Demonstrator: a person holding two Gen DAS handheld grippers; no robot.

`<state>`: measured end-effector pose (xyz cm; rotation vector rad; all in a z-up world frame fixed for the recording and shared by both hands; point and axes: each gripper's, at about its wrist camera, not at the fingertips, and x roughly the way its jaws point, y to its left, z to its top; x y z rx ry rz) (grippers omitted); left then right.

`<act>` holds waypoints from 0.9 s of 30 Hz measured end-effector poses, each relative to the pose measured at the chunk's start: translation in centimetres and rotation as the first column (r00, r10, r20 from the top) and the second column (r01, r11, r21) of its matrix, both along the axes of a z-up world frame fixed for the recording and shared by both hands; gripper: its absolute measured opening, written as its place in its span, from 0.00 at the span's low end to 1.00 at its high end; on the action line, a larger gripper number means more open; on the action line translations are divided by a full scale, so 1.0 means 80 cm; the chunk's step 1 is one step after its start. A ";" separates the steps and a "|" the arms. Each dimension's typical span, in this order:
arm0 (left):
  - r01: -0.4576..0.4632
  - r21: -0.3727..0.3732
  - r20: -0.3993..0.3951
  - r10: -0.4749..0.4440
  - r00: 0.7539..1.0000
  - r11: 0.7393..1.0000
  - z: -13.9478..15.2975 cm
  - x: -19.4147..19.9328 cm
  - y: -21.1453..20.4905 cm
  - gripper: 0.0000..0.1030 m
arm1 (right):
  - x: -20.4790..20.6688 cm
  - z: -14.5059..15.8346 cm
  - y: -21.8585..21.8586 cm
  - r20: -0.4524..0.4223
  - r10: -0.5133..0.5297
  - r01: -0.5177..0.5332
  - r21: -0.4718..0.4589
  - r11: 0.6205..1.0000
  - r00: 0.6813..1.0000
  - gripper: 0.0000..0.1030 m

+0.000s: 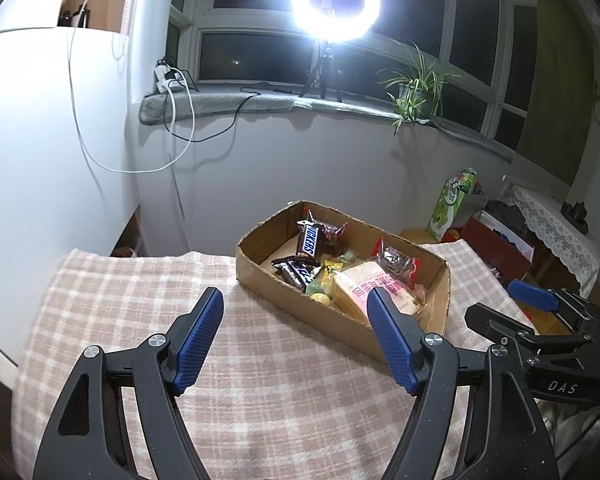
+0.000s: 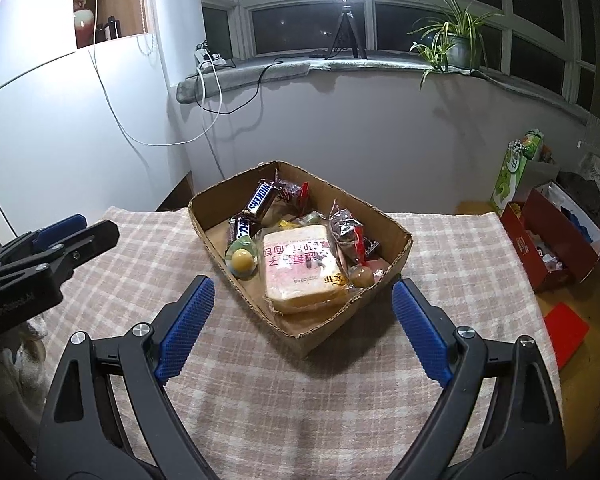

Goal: Organize snacks

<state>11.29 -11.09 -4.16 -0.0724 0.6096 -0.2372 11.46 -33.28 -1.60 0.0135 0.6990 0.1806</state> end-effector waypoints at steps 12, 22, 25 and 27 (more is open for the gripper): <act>-0.004 0.009 0.006 0.003 1.000 1.000 0.004 -0.004 -0.004 0.72 | 0.000 -0.002 -0.002 -0.011 0.000 0.000 -0.001 1.000 1.000 0.90; -0.027 0.026 0.012 0.027 1.000 0.999 0.006 -0.007 -0.007 0.73 | 0.000 -0.002 -0.003 -0.018 0.000 0.000 0.001 1.000 1.000 0.90; -0.025 0.027 0.013 0.025 1.000 0.999 0.006 -0.007 -0.007 0.73 | -0.001 -0.003 -0.004 -0.020 -0.003 0.003 0.002 1.000 1.000 0.90; -0.022 0.027 0.013 0.022 1.000 0.999 0.007 -0.008 -0.008 0.73 | -0.002 -0.004 -0.004 -0.020 -0.003 0.004 0.002 1.000 1.000 0.90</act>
